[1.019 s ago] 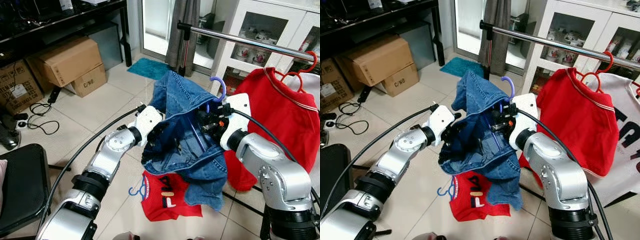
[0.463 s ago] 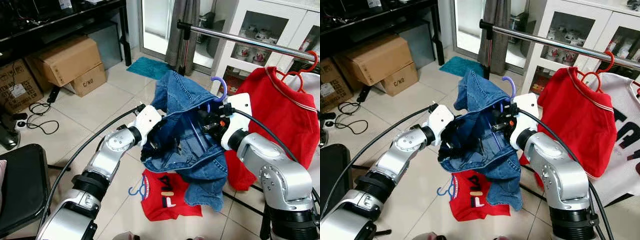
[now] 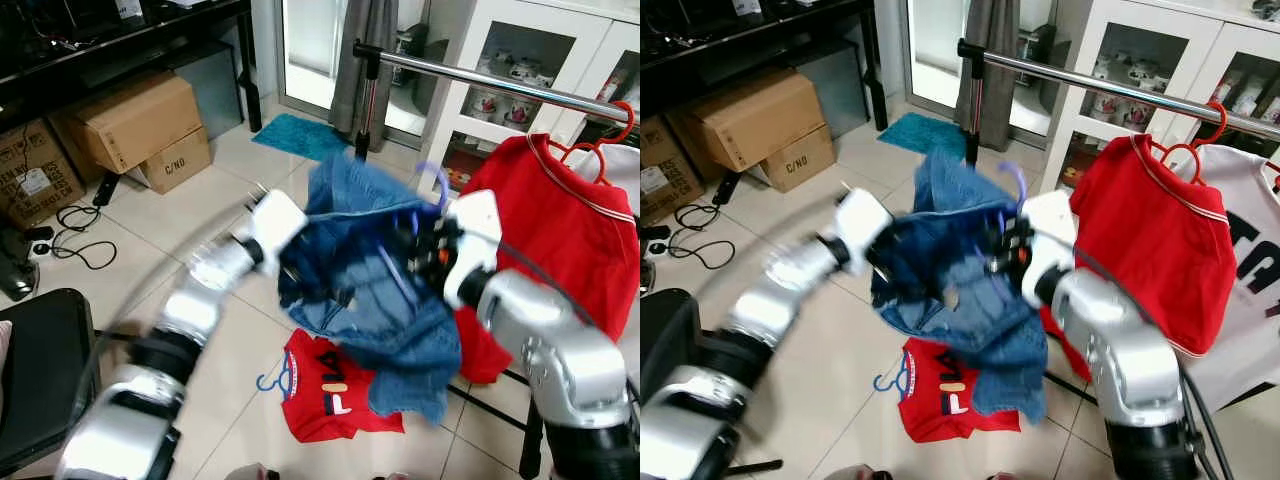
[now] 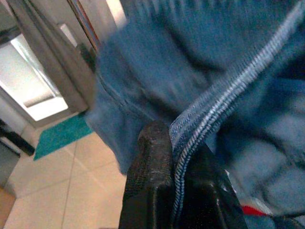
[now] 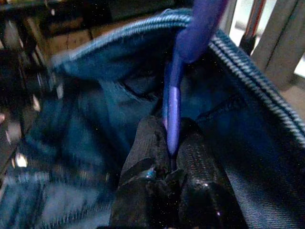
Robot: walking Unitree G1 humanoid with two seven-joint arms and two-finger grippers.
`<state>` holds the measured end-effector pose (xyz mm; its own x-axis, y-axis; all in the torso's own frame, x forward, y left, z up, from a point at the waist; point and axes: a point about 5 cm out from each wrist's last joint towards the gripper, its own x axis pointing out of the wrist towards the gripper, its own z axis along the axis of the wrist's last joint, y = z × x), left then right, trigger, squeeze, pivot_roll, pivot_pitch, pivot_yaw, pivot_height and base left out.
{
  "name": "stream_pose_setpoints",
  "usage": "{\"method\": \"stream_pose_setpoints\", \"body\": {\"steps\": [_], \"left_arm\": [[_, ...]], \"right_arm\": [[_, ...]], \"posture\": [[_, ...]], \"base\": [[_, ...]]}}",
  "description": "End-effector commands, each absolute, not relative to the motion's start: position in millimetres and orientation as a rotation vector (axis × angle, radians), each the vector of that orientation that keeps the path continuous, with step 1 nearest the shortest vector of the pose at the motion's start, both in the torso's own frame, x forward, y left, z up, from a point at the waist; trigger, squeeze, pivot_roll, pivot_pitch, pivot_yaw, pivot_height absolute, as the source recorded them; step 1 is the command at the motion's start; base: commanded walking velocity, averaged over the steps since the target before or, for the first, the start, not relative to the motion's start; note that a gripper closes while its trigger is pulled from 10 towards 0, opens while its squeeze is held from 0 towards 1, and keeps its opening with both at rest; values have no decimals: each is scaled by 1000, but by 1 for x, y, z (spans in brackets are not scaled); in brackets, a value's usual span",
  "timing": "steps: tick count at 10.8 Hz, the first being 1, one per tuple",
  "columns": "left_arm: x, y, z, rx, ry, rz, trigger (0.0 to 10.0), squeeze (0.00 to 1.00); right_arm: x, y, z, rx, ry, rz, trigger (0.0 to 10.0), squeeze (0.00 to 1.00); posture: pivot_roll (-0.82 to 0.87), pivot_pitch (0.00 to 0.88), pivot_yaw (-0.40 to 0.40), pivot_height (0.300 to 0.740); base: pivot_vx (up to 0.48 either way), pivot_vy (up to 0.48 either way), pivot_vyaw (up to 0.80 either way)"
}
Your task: Hang hanger
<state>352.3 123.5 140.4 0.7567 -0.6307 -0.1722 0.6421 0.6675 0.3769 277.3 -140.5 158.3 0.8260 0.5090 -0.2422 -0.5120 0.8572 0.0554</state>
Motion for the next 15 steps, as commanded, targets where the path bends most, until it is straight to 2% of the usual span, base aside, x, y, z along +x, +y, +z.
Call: {"method": "stream_pose_setpoints", "body": {"steps": [1, 3, 5, 6, 7, 8, 10, 11, 12, 13, 15], "left_arm": [[356, 123, 166, 407, -41, -745, 0, 0], [364, 141, 219, 386, -144, -726, 0, 0], [370, 159, 255, 478, -199, -659, 0, 0], [369, 154, 246, 555, -144, -699, 0, 0], [368, 153, 238, 574, -114, -708, 0, 0], [367, 151, 220, 601, -56, -723, 0, 0], [367, 155, 206, 667, -12, -700, 0, 0], [368, 146, 206, 678, -34, -710, 0, 0], [370, 139, 212, 662, -64, -704, 0, 0], [372, 138, 216, 653, -91, -679, 0, 0], [375, 154, 228, 687, -108, -624, 0, 0]], "right_arm": [[272, -137, 152, -55, 281, 592, 0, 0], [252, -134, 132, -204, 360, 738, 0, 0], [243, -133, 123, -356, 387, 849, 0, 0], [253, -123, 141, -290, 250, 828, 0, 0], [257, -122, 150, -257, 198, 808, 0, 0], [268, -124, 170, -137, 113, 747, 0, 0], [272, -125, 179, -126, 111, 750, 0, 0], [278, -114, 179, -327, 149, 803, 0, 0], [278, -103, 176, -389, 134, 847, 0, 0], [278, -95, 177, -337, 110, 874, 0, 0], [267, -107, 156, -620, 230, 954, 0, 0]], "posture": [[-78, 0, 7, 740], [-72, 0, 10, 740], [-65, 0, 6, 740], [-65, 0, 6, 740], [-60, 0, 3, 740], [-61, 0, 5, 740], [-67, 0, 13, 740], [-66, 0, 11, 740], [-65, 0, 7, 740], [-56, 0, 0, 740], [-54, 0, 7, 740]], "base": [[0, 0, 0], [0, 0, 0], [0, 0, 0], [0, 0, 0], [0, 0, 0], [0, 0, 0], [0, 0, 0], [0, 0, 0], [0, 0, 0], [0, 0, 0], [0, 0, 0]]}}
